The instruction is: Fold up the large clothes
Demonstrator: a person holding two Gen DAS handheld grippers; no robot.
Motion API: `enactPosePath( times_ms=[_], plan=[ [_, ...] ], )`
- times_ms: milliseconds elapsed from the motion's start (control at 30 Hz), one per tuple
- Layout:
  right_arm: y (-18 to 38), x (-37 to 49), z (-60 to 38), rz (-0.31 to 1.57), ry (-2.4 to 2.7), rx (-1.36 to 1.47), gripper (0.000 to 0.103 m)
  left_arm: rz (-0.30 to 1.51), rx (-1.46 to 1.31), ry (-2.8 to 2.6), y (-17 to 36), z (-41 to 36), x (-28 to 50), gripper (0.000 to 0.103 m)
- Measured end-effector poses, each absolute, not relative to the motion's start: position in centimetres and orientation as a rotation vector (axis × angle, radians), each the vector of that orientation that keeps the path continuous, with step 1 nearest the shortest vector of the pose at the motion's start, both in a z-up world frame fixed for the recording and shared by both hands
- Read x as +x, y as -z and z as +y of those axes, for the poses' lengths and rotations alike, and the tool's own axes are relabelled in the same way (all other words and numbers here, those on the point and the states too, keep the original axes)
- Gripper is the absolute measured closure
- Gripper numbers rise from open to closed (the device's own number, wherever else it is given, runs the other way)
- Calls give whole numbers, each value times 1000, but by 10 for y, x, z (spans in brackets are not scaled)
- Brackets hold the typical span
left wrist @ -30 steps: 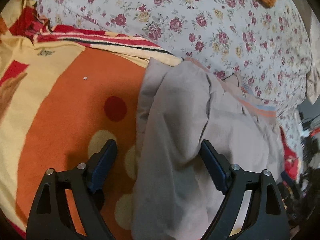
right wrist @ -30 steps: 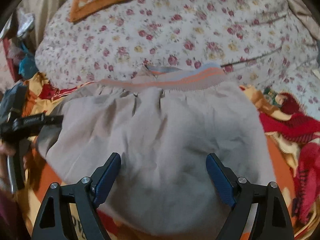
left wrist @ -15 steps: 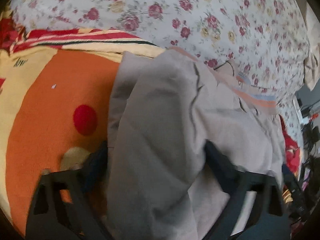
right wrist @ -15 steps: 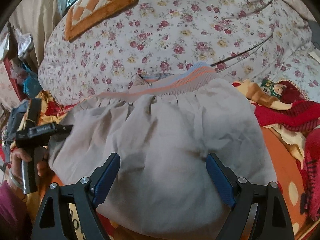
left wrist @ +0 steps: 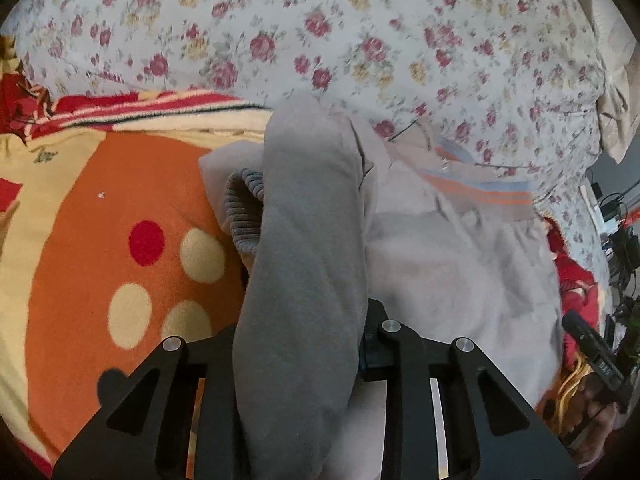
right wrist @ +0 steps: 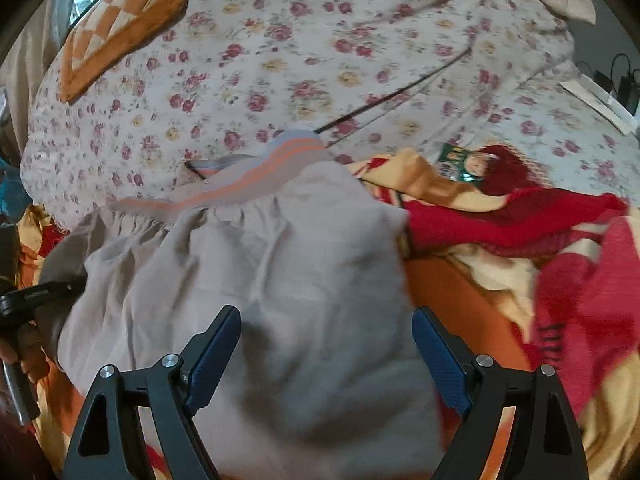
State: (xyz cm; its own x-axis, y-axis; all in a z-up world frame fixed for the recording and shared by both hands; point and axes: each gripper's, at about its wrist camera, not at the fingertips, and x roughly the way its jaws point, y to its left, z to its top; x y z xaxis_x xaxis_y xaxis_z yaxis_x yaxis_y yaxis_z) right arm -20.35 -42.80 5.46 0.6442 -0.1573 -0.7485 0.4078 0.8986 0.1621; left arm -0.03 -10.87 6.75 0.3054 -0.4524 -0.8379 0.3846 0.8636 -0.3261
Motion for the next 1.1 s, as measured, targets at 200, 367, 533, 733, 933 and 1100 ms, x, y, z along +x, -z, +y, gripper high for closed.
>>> enactPosePath(
  times_ms=[200,367,533,733,933,1100],
  plan=[
    [-63,-227,-457,781,375,363,17,1063,-42,655,-139,-151,-37,80],
    [-51,-237,-481,746,337,542,17,1030,94,741,-179,-237,-78,81],
    [-52,-253,-505,696,406,589,17,1100,216,795,-146,-337,-113,81],
    [-53,-277,-541,664,494,699,17,1156,316,854,-108,-388,-138,73],
    [-65,-281,-535,634,473,692,17,1124,78,1121,-179,-348,-135,40],
    [-64,-278,-517,630,411,690,17,1049,88,1085,-207,-313,-133,40]
  ],
)
